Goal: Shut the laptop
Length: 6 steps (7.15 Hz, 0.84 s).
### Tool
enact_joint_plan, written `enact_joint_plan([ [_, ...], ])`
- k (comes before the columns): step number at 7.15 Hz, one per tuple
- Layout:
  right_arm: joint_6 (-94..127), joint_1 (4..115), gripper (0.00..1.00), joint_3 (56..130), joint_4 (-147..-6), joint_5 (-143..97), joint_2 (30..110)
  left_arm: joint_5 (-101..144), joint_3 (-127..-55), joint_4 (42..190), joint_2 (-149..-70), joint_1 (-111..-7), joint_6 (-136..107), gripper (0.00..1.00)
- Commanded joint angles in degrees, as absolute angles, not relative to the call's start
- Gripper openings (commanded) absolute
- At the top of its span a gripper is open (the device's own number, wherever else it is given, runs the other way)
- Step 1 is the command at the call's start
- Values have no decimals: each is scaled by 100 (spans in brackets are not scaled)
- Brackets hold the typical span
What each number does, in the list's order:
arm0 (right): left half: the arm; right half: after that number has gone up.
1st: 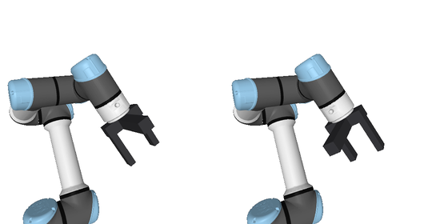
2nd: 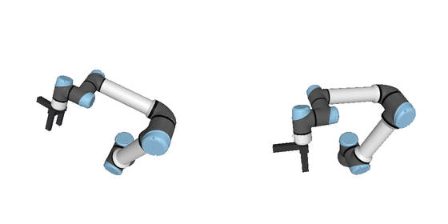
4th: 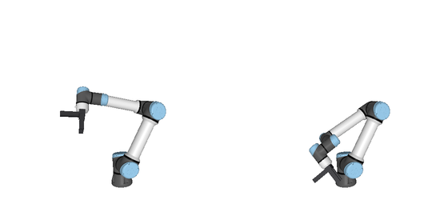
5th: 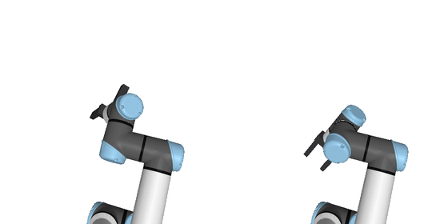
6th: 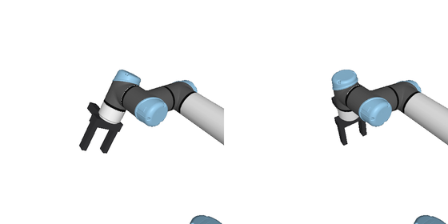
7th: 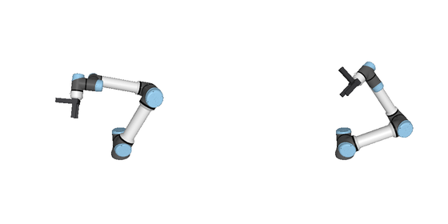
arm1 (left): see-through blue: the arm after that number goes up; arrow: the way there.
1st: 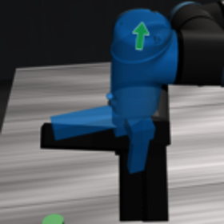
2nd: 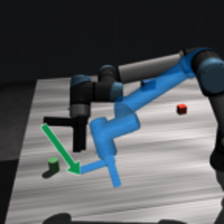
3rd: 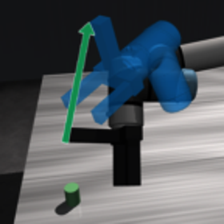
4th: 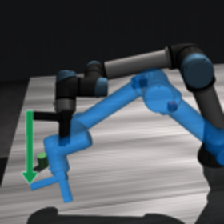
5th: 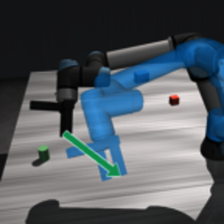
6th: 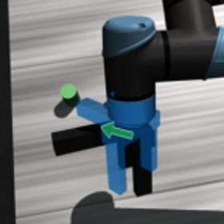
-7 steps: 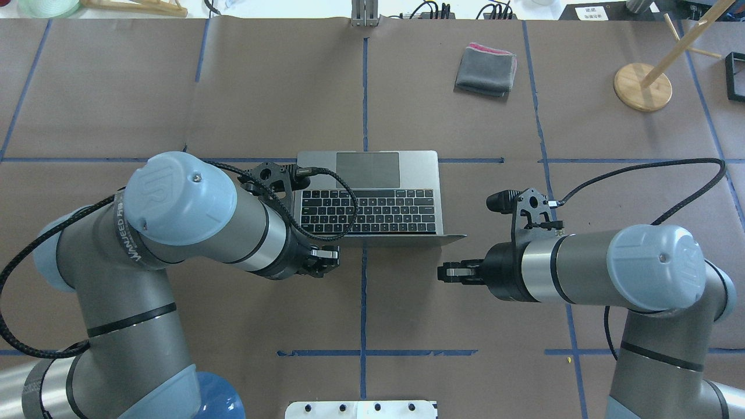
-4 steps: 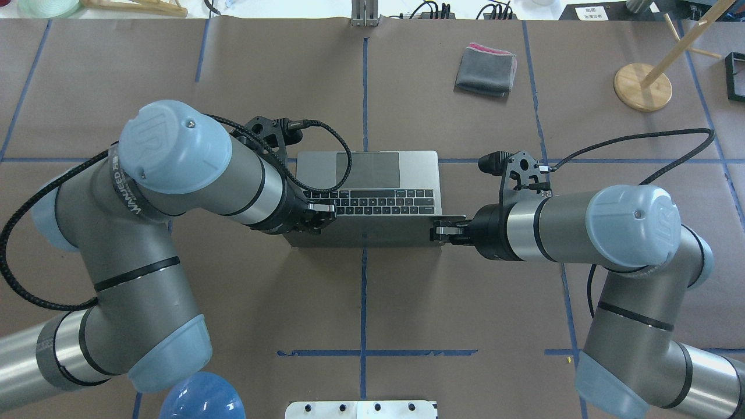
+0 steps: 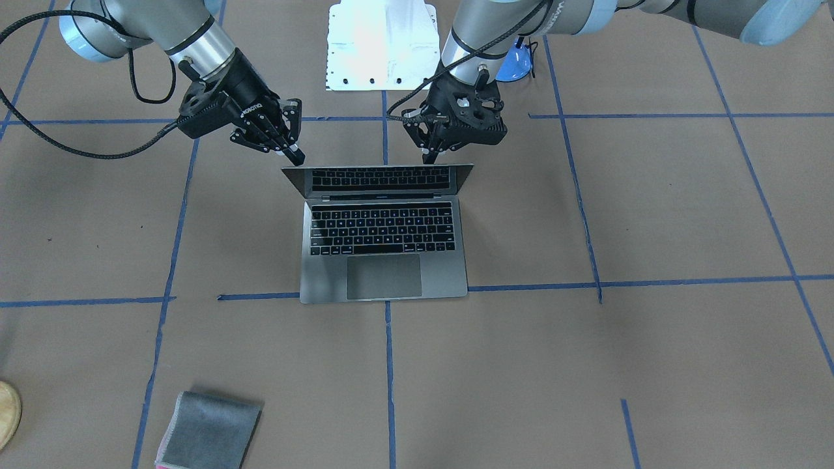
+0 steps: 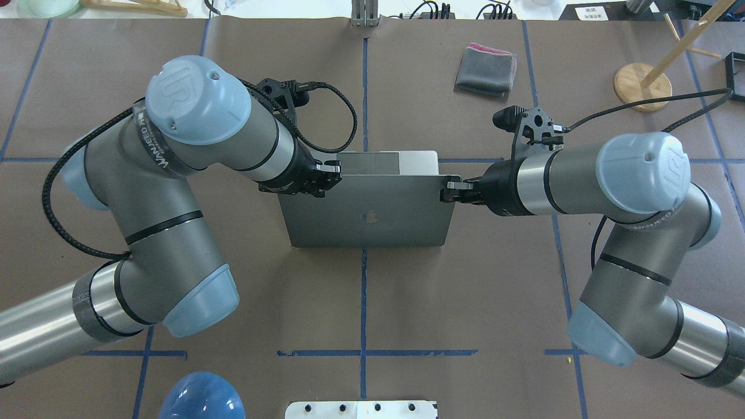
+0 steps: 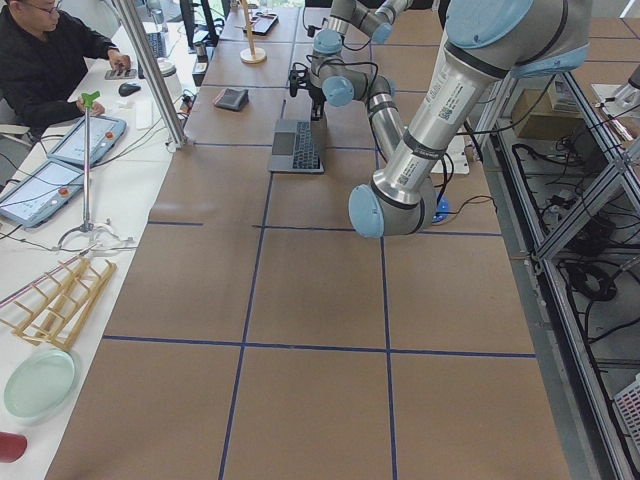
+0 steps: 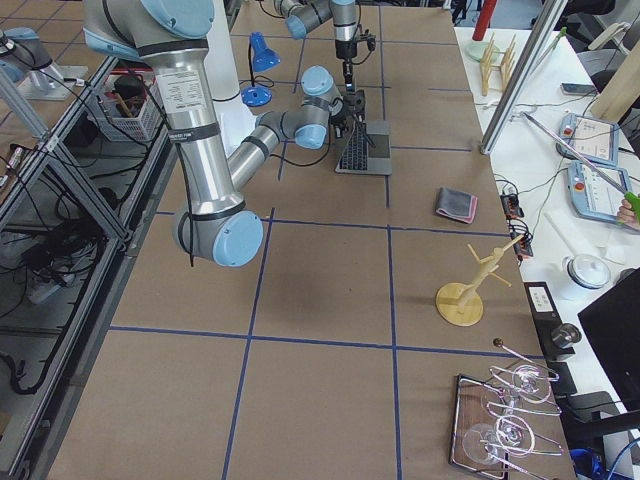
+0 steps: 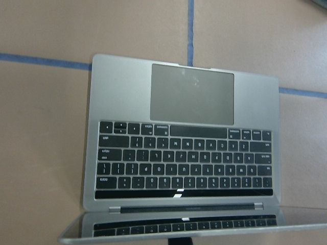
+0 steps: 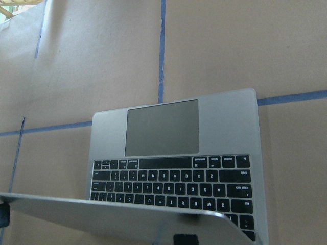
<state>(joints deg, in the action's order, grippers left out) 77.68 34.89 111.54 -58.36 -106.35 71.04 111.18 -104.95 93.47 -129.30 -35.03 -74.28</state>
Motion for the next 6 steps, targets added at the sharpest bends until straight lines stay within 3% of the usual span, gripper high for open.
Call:
enact_joint_plan([
  [1, 7630, 3612, 0, 10401, -5827, -10644, 6533, 11118, -9847, 9894, -12999, -3603, -7331, 0],
  [6, 7497, 3841, 0, 9073, -5827, -10644, 5715, 11127, -8854, 10508, -13157, -3752, -7181, 0],
])
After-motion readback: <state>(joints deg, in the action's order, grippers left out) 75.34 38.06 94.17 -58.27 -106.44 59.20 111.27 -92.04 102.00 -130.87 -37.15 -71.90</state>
